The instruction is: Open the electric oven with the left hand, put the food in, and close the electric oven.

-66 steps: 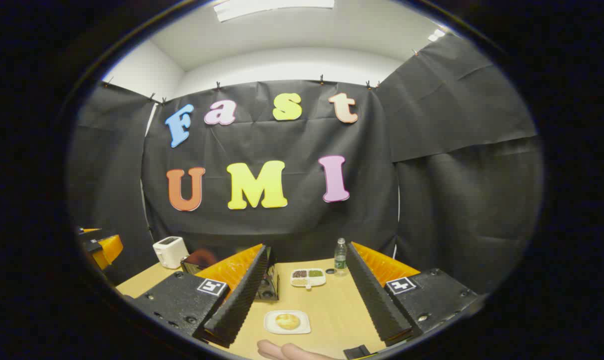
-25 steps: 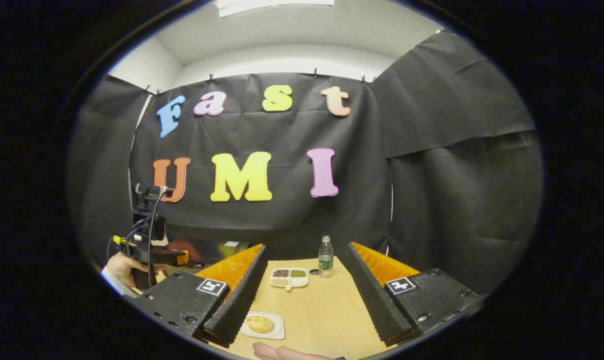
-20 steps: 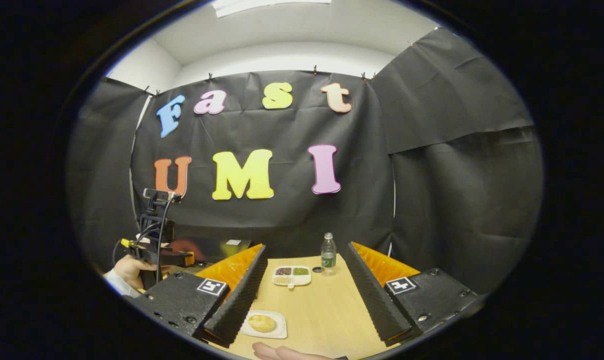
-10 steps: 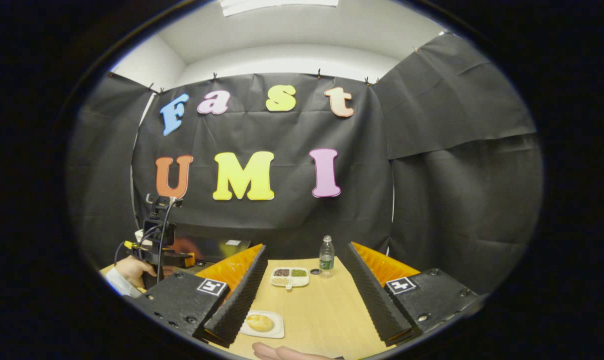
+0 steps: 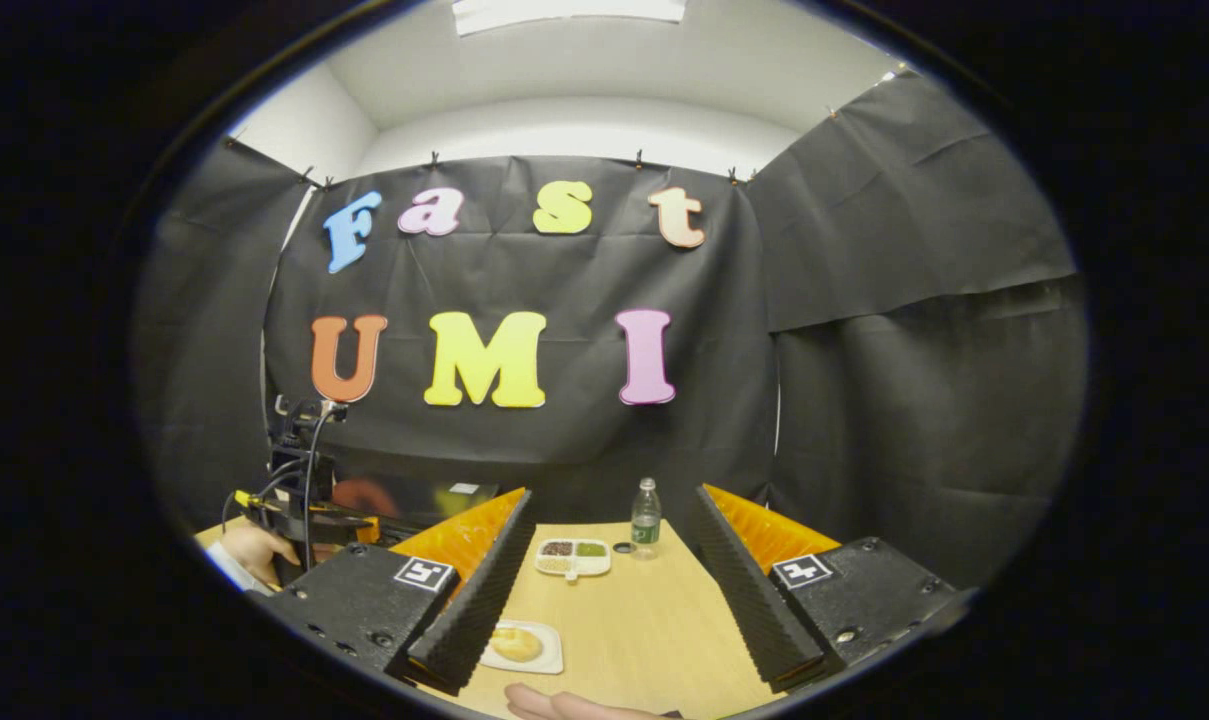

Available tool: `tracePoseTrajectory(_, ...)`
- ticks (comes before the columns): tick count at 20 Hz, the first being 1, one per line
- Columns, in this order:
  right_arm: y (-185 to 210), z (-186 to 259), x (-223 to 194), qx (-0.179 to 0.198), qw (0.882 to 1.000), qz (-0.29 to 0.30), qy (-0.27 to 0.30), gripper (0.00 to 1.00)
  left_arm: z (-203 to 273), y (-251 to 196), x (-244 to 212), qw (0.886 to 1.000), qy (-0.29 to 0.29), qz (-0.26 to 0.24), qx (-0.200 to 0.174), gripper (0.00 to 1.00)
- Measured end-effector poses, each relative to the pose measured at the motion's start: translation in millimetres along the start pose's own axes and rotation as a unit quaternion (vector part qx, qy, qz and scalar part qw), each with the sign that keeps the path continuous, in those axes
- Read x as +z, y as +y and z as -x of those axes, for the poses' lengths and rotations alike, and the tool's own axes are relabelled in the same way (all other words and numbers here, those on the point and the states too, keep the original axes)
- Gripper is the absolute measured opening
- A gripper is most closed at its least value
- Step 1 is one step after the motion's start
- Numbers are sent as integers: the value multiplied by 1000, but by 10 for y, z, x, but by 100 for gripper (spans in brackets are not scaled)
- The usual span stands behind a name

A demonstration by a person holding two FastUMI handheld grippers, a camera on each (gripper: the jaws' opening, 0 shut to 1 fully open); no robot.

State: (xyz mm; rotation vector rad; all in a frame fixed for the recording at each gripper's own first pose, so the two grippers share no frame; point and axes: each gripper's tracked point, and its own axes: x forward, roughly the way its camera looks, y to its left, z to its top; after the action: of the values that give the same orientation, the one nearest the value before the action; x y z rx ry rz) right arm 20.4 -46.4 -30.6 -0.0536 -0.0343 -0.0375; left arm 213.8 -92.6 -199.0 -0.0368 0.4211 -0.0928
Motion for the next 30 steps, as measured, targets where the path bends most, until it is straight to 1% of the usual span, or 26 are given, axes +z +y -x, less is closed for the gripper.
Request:
tracePoseTrajectory(2, 21, 60, -21, 4, 1000, 0, 0, 95, 71, 1, -83, 1000, -2, 4, -1, 95)
tracePoseTrajectory(3, 38, 84, -30, 6, 1000, 0, 1, 100, 112, 6, -123, 1000, -4, 5, -2, 95)
tracePoseTrajectory(4, 52, 94, -61, 7, 1000, 2, 4, 100, 147, 4, -166, 1000, -6, 6, -3, 95)
tracePoseTrajectory(5, 64, 111, -66, 9, 1000, 2, 4, 95, 180, 5, -210, 1000, -10, 7, -4, 95)
tracePoseTrajectory(13, 108, 188, -192, 14, 1000, -2, 16, 95, 417, 18, -639, 1000, -22, 15, -4, 95)
tracePoseTrajectory(19, 188, 205, -281, 26, 999, -5, 23, 95, 483, 18, -927, 999, -25, 21, -1, 95)
tracePoseTrajectory(21, 217, 212, -312, 32, 999, -10, 25, 95, 498, 22, -1010, 999, -28, 16, 1, 95)
tracePoseTrajectory(24, 193, 188, -351, 31, 999, -14, 31, 95, 493, 24, -1204, 1000, -15, 15, 2, 95)
tracePoseTrajectory(25, 180, 185, -358, 30, 999, -14, 33, 95, 492, 26, -1283, 1000, -10, 15, 2, 83)
tracePoseTrajectory(26, 178, 186, -362, 28, 999, -14, 34, 95, 479, 30, -1373, 1000, -2, 15, 2, 95)
tracePoseTrajectory(28, 182, 184, -376, 28, 999, -13, 35, 95, 458, 34, -1499, 1000, 8, 15, 2, 94)
tracePoseTrajectory(30, 198, 187, -389, 29, 999, -10, 36, 95, 419, 41, -1667, 999, 31, 17, 1, 93)
